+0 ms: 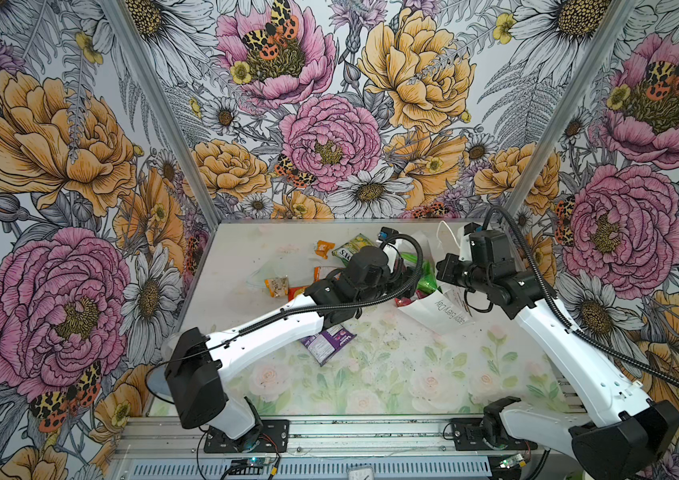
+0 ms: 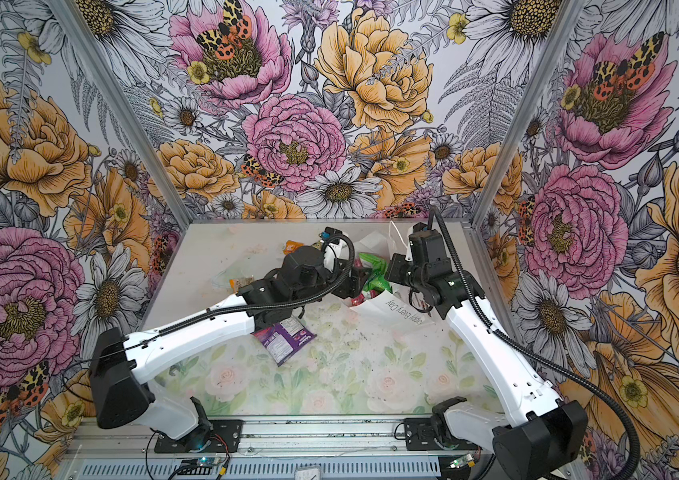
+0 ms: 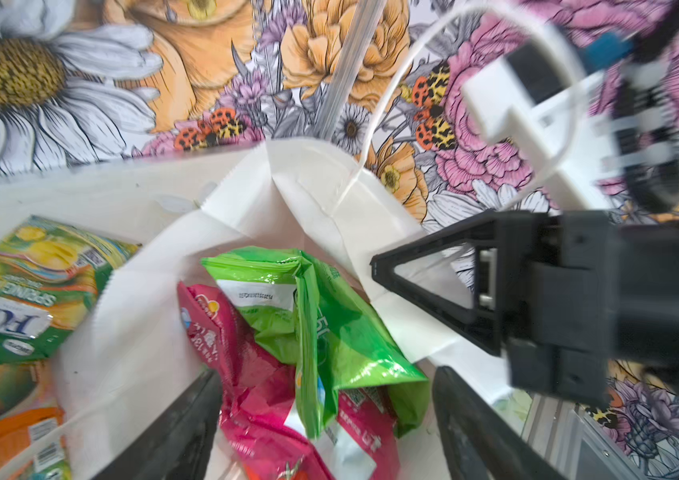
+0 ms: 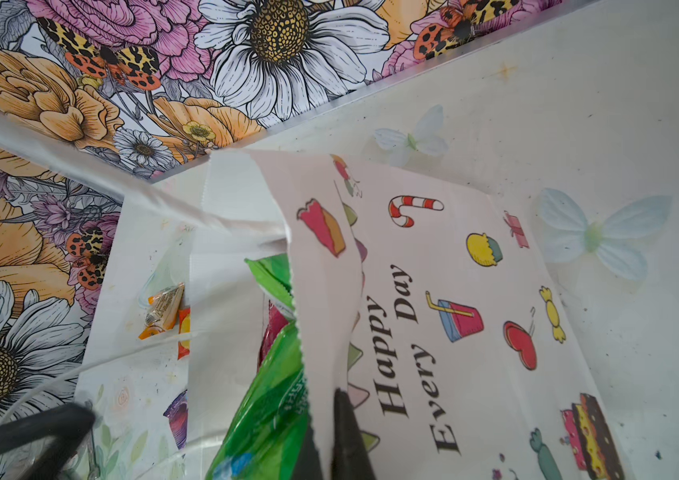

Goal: Place the snacks into the paper bag
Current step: 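Release the Lay's bag and move the left gripper over the orange candy bag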

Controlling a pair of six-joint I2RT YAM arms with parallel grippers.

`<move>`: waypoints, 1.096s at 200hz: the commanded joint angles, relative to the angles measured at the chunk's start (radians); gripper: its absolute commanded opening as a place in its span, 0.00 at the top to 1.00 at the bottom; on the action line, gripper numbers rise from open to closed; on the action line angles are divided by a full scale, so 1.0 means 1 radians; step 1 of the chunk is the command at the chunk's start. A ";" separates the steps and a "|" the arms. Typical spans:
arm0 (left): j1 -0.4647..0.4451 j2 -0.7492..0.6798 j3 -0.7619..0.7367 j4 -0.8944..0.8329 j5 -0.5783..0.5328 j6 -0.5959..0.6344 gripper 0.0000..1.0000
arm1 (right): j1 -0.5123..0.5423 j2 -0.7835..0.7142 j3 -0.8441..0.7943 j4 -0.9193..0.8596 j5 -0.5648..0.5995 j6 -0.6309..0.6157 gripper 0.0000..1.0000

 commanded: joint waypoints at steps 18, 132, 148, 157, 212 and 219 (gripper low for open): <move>0.101 -0.159 -0.056 -0.040 0.006 -0.066 0.11 | -0.017 -0.030 0.035 0.051 0.032 -0.021 1.00; 0.653 -0.190 -0.139 -0.529 0.110 -0.155 0.03 | -0.073 -0.077 -0.019 0.030 0.033 -0.032 1.00; 0.669 -0.109 -0.153 -0.501 0.136 -0.143 0.03 | -0.074 -0.084 -0.029 0.030 0.032 -0.029 1.00; 0.671 -0.060 -0.151 -0.479 0.148 -0.132 0.03 | -0.075 -0.086 -0.035 0.030 0.029 -0.029 1.00; 0.663 0.228 -0.029 -0.431 0.183 -0.115 0.13 | -0.074 -0.103 -0.077 0.033 0.021 -0.022 1.00; 0.660 0.263 -0.011 -0.429 0.182 -0.115 0.14 | -0.074 -0.107 -0.085 0.034 0.022 -0.019 1.00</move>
